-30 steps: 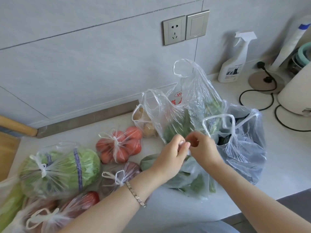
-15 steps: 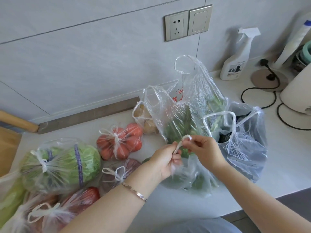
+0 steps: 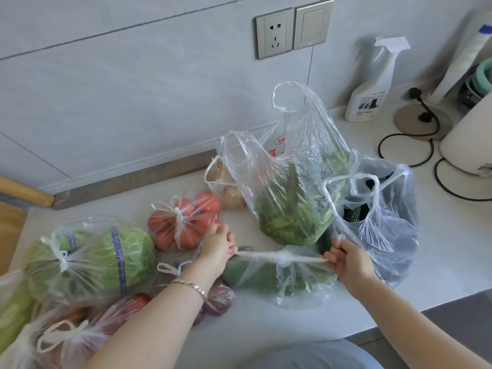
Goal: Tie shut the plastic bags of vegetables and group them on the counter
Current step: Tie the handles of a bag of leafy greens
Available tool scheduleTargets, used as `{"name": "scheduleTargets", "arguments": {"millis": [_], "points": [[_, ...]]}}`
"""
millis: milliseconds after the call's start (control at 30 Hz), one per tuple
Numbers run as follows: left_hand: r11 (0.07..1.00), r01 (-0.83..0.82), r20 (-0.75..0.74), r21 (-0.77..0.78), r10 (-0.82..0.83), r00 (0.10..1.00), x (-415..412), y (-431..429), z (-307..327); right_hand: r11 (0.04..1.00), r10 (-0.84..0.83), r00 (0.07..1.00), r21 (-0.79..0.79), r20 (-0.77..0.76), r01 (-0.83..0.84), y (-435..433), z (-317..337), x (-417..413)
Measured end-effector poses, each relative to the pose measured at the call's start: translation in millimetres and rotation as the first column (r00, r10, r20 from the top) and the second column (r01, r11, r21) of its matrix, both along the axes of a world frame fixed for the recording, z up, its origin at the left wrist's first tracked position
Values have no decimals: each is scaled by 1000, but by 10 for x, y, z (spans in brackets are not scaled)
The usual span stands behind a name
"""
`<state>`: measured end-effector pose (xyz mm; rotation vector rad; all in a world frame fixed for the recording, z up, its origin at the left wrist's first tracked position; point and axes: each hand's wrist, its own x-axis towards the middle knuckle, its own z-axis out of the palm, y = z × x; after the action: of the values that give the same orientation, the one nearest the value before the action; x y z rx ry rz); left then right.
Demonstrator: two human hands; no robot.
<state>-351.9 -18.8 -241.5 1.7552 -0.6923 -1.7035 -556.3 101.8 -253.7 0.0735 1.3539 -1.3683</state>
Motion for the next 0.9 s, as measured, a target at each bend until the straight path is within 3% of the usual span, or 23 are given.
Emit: {"name": "scheduleTargets", "arguments": {"millis": [67, 133, 200, 300, 367, 467, 567, 600, 700, 733, 767, 900], "points": [[927, 354, 286, -120, -310, 907, 9, 51, 27, 1000, 8, 991, 9, -134, -7, -28, 37, 11], [686, 716, 512, -132, -572, 642, -56, 141, 164, 997, 51, 971, -37, -233, -62, -99, 108, 39], [449, 892, 525, -57, -746, 409, -165, 226, 316, 982, 118, 964, -117, -240, -149, -188, 248, 115], [118, 988, 688, 102, -725, 15, -327, 325, 358, 952, 124, 974, -255, -189, -171, -282, 430, 253], [-7, 982, 798, 186, -582, -155, -385, 356, 264, 938, 112, 981, -308, -160, -157, -278, 418, 321], [49, 985, 826, 164, -553, -110, -398, 400, 132, 916, 327, 882, -118, -339, -385, -123, 210, 395], [68, 991, 846, 111, -530, -59, -361, 412, 70, 866, 460, 761, 41, -457, -498, 143, -22, 407], [53, 993, 856, 102, -513, -61, -346, 411, 67, 829, 505, 673, 86, -541, -553, 223, -82, 412], [-1, 997, 874, 81, -480, -72, -305, 378, 61, 726, 530, 247, 283, -811, -626, 363, -305, 387], [-27, 997, 878, 78, -472, -81, -292, 356, 62, 737, 491, 202, 280, -848, -615, 357, -345, 383], [-54, 996, 884, 73, -458, -90, -280, 336, 68, 755, 458, 227, 241, -860, -610, 334, -340, 390], [-111, 991, 927, 80, -358, -115, -227, 261, 137, 833, 327, 492, 1, -807, -553, 178, -135, 474]]}}
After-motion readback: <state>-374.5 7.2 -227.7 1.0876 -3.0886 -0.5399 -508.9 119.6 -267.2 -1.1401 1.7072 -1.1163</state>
